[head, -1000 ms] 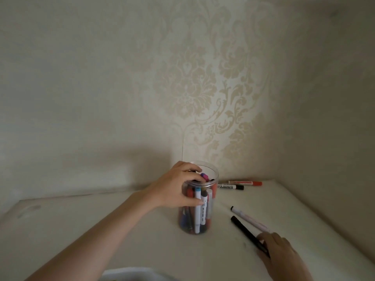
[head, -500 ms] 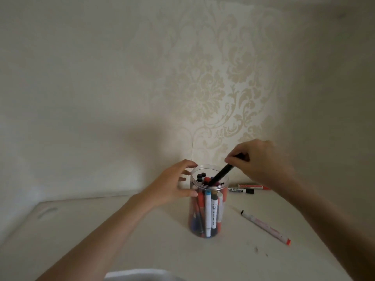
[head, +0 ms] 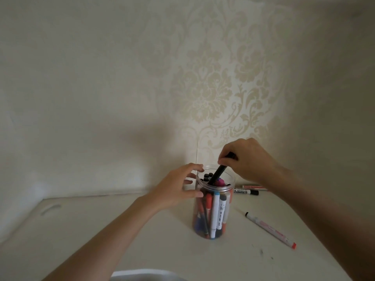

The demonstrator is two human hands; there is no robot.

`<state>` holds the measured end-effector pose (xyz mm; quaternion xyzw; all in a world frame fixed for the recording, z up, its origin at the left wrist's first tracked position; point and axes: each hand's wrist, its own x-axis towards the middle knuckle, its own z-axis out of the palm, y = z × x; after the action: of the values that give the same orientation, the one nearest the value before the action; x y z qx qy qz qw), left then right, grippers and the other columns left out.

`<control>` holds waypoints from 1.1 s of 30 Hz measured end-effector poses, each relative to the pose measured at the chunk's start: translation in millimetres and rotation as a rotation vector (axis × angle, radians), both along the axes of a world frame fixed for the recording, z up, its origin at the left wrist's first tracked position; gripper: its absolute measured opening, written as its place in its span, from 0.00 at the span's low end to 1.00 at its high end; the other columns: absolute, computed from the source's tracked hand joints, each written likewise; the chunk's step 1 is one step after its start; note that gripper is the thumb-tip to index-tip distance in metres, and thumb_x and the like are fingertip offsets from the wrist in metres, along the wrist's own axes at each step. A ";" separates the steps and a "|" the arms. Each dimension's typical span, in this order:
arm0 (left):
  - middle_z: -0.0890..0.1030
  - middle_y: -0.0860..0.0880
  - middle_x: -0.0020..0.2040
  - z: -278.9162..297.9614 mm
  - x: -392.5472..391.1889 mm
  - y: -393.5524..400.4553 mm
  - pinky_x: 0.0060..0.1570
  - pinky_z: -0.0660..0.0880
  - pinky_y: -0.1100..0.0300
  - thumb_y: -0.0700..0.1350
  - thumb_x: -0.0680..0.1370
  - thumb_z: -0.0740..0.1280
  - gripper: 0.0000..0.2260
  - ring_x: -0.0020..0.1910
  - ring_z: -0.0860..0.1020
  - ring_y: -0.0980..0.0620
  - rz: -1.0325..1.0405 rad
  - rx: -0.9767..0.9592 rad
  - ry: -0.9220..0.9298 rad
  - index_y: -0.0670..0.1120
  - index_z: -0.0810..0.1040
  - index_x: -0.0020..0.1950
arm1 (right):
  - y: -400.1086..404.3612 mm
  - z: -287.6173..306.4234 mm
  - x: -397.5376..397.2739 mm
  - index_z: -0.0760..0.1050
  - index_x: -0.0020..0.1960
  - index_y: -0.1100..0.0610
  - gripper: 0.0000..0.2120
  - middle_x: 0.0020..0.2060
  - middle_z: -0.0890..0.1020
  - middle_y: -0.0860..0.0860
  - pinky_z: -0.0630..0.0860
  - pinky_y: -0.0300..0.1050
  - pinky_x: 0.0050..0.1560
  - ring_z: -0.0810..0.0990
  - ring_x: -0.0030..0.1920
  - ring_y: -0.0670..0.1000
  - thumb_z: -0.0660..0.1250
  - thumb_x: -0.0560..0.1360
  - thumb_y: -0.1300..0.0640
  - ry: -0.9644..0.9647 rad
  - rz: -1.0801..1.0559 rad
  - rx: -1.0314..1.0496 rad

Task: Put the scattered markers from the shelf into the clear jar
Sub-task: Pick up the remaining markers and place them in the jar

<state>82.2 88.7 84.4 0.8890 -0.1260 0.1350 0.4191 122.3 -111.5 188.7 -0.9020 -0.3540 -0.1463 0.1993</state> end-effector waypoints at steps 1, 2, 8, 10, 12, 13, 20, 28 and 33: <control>0.75 0.57 0.66 -0.3 0.2 0.2 0.60 0.76 0.62 0.42 0.70 0.78 0.26 0.59 0.77 0.58 0.001 0.002 -0.004 0.50 0.73 0.66 | 3.3 0.7 1.5 0.83 0.46 0.55 0.05 0.39 0.84 0.49 0.74 0.32 0.37 0.79 0.35 0.43 0.69 0.74 0.57 0.000 0.018 -0.028; 0.74 0.57 0.67 -0.5 0.6 0.5 0.60 0.76 0.62 0.42 0.70 0.78 0.25 0.58 0.77 0.58 0.004 0.008 -0.009 0.50 0.74 0.64 | 8.0 0.8 2.8 0.82 0.47 0.55 0.04 0.40 0.84 0.50 0.77 0.36 0.41 0.80 0.37 0.45 0.69 0.74 0.57 -0.004 0.046 -0.068; 0.77 0.59 0.61 -2.0 2.7 1.7 0.58 0.76 0.65 0.42 0.69 0.78 0.27 0.57 0.78 0.62 0.022 -0.028 -0.008 0.52 0.75 0.65 | 33.6 -9.6 5.9 0.79 0.48 0.58 0.09 0.41 0.81 0.51 0.73 0.33 0.38 0.77 0.39 0.46 0.69 0.73 0.52 0.037 0.130 -0.139; 0.78 0.60 0.58 -2.4 2.6 1.3 0.58 0.77 0.62 0.41 0.68 0.79 0.24 0.56 0.79 0.61 0.039 -0.061 -0.004 0.52 0.77 0.61 | 38.3 -9.5 11.0 0.81 0.48 0.59 0.09 0.40 0.81 0.51 0.69 0.30 0.33 0.74 0.34 0.43 0.69 0.74 0.54 0.051 0.103 -0.129; 0.79 0.59 0.55 -3.4 2.3 0.0 0.57 0.78 0.60 0.40 0.67 0.80 0.23 0.53 0.79 0.62 0.062 -0.091 -0.005 0.51 0.78 0.58 | 43.0 -10.3 12.5 0.82 0.50 0.59 0.09 0.40 0.81 0.51 0.67 0.30 0.32 0.72 0.32 0.41 0.67 0.75 0.54 0.083 0.108 -0.126; 0.79 0.58 0.55 -4.0 2.0 -0.5 0.57 0.79 0.59 0.40 0.66 0.80 0.21 0.52 0.79 0.61 0.069 -0.091 -0.013 0.50 0.78 0.56 | 43.9 -10.2 11.8 0.82 0.51 0.58 0.10 0.42 0.82 0.52 0.68 0.30 0.33 0.73 0.33 0.41 0.66 0.76 0.54 0.101 0.108 -0.126; 0.79 0.58 0.57 -6.7 -1.8 -6.7 0.55 0.79 0.56 0.39 0.64 0.81 0.23 0.51 0.80 0.60 0.080 -0.131 -0.087 0.50 0.79 0.55 | 39.3 -18.6 3.9 0.78 0.37 0.61 0.14 0.31 0.80 0.54 0.78 0.43 0.34 0.79 0.32 0.51 0.71 0.70 0.51 0.087 -0.094 -0.232; 0.77 0.56 0.63 -11.3 -5.9 -12.6 0.54 0.80 0.52 0.40 0.64 0.81 0.21 0.51 0.80 0.59 0.079 -0.175 -0.136 0.56 0.79 0.51 | 19.6 -24.5 9.2 0.84 0.49 0.50 0.09 0.45 0.85 0.47 0.77 0.35 0.44 0.81 0.44 0.47 0.69 0.71 0.54 0.351 -0.010 -0.227; 0.74 0.56 0.65 -7.7 -3.7 -10.0 0.59 0.76 0.60 0.44 0.66 0.80 0.22 0.62 0.75 0.60 0.036 -0.029 -0.161 0.56 0.78 0.56 | -7.2 -29.8 18.3 0.83 0.45 0.53 0.06 0.38 0.85 0.46 0.74 0.26 0.41 0.80 0.36 0.40 0.72 0.69 0.59 0.052 -0.075 0.253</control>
<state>78.5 78.7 76.7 0.8713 -0.1413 0.2153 0.4177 140.6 -118.7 158.9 -0.8857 -0.2934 -0.1739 0.3149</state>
